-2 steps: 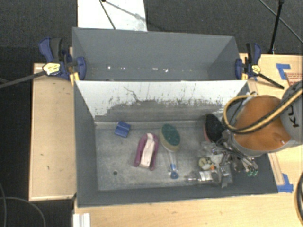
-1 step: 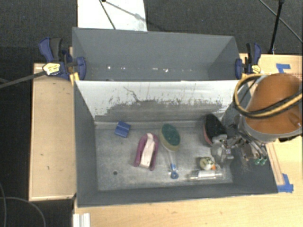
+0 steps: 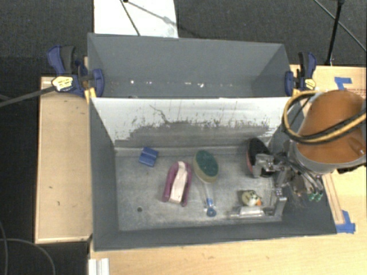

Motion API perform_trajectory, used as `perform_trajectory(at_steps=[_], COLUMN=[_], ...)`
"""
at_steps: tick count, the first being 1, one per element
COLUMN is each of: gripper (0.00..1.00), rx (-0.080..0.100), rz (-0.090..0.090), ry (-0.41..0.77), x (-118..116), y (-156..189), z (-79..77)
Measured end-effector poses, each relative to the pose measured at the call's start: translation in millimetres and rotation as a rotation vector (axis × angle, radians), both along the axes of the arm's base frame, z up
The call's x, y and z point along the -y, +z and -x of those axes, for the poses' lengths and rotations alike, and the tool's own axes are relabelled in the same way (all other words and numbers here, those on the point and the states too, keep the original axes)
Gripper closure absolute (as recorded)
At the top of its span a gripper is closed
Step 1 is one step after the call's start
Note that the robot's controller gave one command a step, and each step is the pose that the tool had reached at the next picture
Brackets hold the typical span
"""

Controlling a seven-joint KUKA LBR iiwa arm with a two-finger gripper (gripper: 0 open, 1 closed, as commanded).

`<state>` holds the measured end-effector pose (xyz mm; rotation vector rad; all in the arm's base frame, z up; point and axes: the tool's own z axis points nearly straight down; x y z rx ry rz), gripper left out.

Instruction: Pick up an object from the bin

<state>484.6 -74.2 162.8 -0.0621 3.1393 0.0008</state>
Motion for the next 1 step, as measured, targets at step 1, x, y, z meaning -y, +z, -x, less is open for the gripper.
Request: perform_trajectory(at_steps=[1], gripper=[0.0], rx=[0.004], rz=[0.001], ry=[0.589], x=[-3.3], y=[-93.1], z=[-4.6])
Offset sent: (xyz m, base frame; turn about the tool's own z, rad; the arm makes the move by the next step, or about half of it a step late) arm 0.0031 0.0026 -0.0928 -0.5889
